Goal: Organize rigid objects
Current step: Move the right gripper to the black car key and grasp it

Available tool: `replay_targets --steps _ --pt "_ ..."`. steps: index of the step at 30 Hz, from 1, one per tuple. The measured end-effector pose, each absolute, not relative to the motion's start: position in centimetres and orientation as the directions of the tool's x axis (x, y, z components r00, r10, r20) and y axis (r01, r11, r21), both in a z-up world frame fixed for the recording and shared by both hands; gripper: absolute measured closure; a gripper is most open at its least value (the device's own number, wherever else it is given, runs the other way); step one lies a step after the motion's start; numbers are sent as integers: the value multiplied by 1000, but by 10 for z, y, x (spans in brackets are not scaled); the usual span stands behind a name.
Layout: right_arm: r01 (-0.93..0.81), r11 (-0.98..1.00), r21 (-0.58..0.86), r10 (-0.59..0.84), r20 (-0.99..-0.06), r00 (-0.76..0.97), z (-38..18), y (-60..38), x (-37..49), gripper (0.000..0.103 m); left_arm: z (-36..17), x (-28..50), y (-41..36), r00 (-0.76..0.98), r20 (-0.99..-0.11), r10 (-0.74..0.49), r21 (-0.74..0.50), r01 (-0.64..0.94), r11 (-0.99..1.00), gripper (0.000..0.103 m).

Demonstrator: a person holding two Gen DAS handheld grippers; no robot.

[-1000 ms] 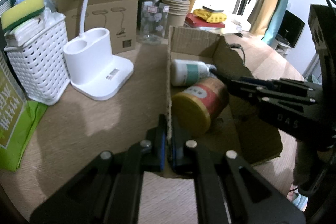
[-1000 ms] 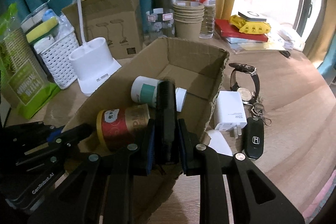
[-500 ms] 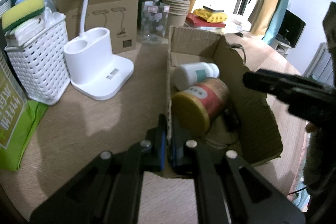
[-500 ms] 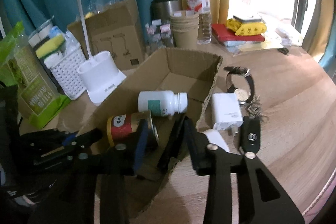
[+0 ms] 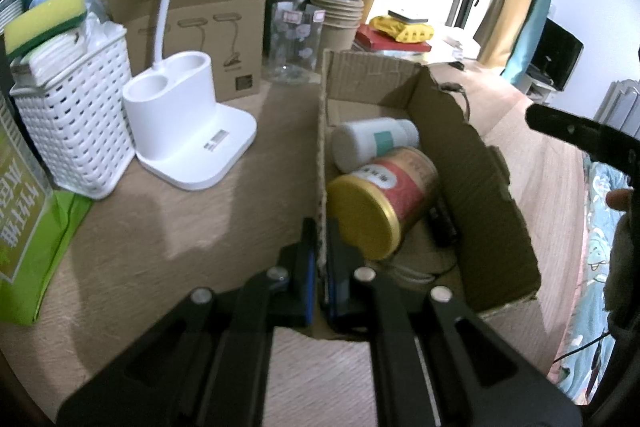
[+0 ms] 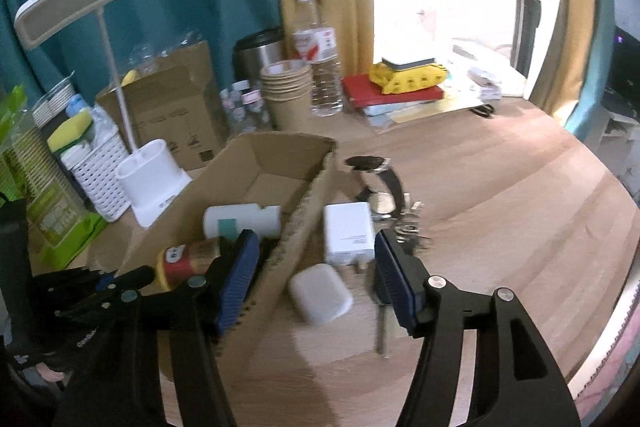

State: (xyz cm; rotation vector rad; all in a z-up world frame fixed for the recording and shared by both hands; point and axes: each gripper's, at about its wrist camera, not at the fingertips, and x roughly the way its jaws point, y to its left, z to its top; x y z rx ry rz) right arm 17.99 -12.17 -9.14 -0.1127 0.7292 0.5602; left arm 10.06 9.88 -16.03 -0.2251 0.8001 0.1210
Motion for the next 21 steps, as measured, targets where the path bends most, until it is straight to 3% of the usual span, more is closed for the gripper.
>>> replay_targets --steps 21 --pt "-437 897 62 357 -686 634 -109 -162 200 39 -161 99 99 690 -723 27 -151 -196 969 99"
